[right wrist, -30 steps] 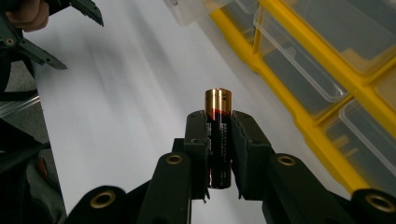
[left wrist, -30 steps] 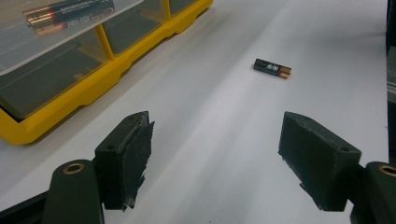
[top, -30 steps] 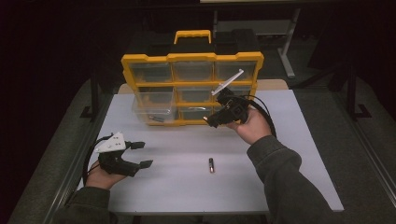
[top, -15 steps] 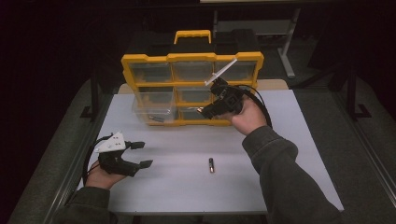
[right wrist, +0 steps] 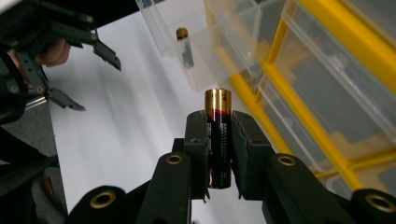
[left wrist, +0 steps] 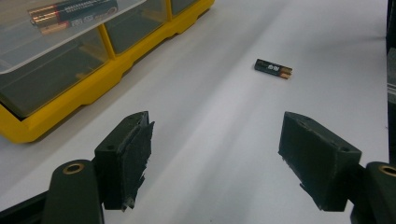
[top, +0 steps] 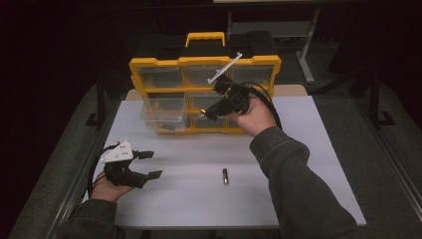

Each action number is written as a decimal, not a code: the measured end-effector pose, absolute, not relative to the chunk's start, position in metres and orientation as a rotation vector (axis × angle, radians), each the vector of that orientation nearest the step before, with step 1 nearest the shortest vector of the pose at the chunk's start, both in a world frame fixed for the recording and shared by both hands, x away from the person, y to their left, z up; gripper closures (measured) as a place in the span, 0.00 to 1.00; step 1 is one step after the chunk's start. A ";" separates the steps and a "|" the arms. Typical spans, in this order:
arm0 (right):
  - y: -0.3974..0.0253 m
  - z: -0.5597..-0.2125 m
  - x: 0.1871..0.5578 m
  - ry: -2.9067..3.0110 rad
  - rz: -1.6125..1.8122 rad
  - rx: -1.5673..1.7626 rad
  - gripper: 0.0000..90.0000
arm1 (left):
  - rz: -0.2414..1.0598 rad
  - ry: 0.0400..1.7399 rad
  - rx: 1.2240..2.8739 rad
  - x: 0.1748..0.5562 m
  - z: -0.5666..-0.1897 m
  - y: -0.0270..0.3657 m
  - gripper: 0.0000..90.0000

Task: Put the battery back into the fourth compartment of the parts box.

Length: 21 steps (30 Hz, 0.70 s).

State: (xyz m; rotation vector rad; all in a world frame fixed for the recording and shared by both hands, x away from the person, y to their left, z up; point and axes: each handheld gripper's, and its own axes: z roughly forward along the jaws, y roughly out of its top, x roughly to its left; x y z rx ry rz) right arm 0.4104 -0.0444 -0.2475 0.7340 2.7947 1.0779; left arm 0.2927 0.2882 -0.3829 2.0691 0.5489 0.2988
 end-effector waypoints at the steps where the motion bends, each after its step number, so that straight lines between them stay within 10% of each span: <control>1: -0.043 -0.246 0.411 2.792 1.082 0.732 0.84 | 0.297 0.551 2.066 0.293 -0.383 0.288 0.28; 21: -0.017 -0.223 0.425 2.779 1.110 0.671 0.84 | 0.291 0.559 2.060 0.292 -0.383 0.288 0.28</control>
